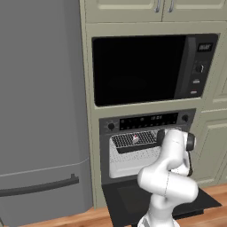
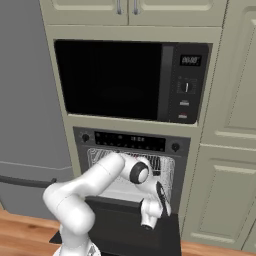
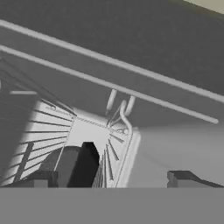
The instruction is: Take the baked cake out of the oven and place it on the plate for cooling. Then close the oven door.
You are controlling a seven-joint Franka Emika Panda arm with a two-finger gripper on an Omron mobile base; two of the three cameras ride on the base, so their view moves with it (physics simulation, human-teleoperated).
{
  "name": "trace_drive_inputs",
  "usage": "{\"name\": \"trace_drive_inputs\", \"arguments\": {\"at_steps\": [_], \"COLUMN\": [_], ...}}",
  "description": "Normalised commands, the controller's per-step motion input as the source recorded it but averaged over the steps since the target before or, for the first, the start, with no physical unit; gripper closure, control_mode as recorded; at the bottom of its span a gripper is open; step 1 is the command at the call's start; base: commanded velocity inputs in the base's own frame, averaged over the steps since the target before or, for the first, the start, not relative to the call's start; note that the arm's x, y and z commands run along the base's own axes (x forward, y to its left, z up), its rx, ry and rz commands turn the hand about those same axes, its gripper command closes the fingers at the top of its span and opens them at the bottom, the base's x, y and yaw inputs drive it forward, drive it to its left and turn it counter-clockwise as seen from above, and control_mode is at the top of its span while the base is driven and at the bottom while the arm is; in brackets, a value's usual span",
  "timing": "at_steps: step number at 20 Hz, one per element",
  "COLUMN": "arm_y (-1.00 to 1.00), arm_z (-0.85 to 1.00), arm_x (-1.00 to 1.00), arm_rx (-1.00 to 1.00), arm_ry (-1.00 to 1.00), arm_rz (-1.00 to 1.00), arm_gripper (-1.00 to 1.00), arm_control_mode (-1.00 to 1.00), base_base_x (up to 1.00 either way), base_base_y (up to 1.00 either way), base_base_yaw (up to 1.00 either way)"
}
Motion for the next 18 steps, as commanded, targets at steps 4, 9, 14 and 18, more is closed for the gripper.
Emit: {"name": "trace_drive_inputs", "arguments": {"at_steps": [4, 9, 14, 18], "arm_y": [0.08, 0.47, 0.53, 0.37], "arm_z": [-0.21, -0.18, -0.14, 0.00], "arm_x": [0.00, 0.05, 0.14, 0.30], "arm_rx": [-0.18, -0.01, 0.03, 0.06], "arm_ry": [0.24, 0.12, 0.11, 0.01], "arm_rz": [-0.10, 0.01, 0.05, 0.03], "arm_gripper": [-1.00, -1.00, -1.00, -1.00], "arm_control_mode": [-1.00, -1.00, -1.00, -1.00], "base_base_x": [0.00, 0.00, 0.00, 0.00], "base_base_y": [0.00, 0.00, 0.00, 0.00], "base_base_yaw": [0.00, 0.00, 0.00, 0.00]}}
